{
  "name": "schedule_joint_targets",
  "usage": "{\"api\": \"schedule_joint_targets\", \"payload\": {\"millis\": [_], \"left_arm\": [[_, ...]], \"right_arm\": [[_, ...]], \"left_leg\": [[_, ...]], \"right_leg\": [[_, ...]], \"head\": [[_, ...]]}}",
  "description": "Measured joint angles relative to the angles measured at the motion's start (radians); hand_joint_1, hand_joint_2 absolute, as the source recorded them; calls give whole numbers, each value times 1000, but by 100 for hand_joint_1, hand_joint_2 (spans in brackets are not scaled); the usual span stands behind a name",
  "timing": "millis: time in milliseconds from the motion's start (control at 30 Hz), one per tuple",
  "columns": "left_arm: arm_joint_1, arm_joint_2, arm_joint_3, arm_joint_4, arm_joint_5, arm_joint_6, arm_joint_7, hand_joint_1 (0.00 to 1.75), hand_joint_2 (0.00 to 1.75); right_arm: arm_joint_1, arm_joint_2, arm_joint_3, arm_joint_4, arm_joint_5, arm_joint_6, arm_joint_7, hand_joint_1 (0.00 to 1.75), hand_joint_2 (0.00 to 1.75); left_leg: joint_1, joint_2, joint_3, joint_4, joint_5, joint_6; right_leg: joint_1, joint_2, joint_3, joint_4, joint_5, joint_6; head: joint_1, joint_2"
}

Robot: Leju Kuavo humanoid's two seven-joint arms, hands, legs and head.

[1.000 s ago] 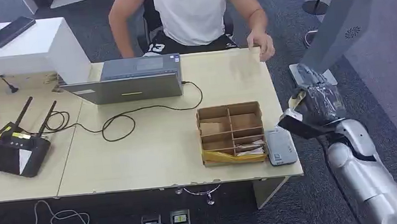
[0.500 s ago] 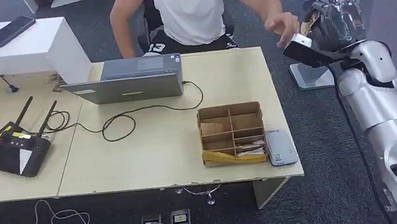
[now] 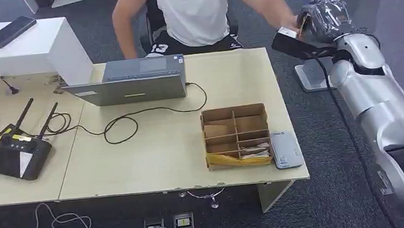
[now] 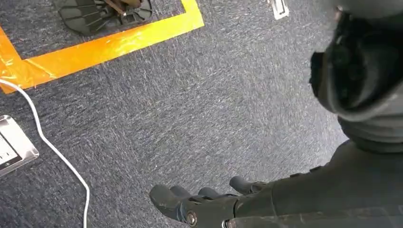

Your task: Pass the card to the sensor for recognition and then transmit it.

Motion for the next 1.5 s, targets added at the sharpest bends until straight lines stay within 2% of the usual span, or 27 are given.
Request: {"api": "schedule_joint_targets", "payload": {"millis": [767, 800, 1067, 1100, 1300, 1333, 1500], "left_arm": [[2, 0, -7, 0, 0, -1, 6, 0, 0], [2, -1, -8, 0, 0, 0, 6, 0, 0], [6, -3, -8, 0, 5, 6, 7, 0, 0], [7, -3, -8, 0, 6, 8, 7, 0, 0], [12, -3, -8, 0, 11, 19, 8, 0, 0], [13, -3, -8, 0, 11, 20, 7, 0, 0], [15, -5, -8, 0, 11, 27, 8, 0, 0]], "right_arm": [[-12, 18, 19, 75, -2, -1, -3, 175, 175], [-11, 20, 19, 86, -4, -7, -10, 0, 175], [5, 21, 19, 103, -11, -50, -13, 0, 175], [6, 21, 19, 105, -15, -60, -15, 0, 0], [13, 21, 19, 107, -40, -114, -37, 0, 0], [13, 21, 19, 107, -45, -120, -41, 0, 175], [16, 21, 19, 107, -76, -158, -70, 0, 175]], "left_leg": [[0, 0, 0, 0, 0, 0], [0, 0, 0, 0, 0, 0], [0, 0, 0, 0, 0, 0], [0, 0, 0, 0, 0, 0], [0, 0, 0, 0, 0, 0], [0, 0, 0, 0, 0, 0], [0, 0, 0, 0, 0, 0]], "right_leg": [[0, 0, 0, 0, 0, 0], [0, 0, 0, 0, 0, 0], [0, 0, 0, 0, 0, 0], [0, 0, 0, 0, 0, 0], [0, 0, 0, 0, 0, 0], [0, 0, 0, 0, 0, 0], [0, 0, 0, 0, 0, 0]], "head": [[0, 0], [0, 0], [0, 0], [0, 0], [0, 0], [0, 0], [0, 0]]}}
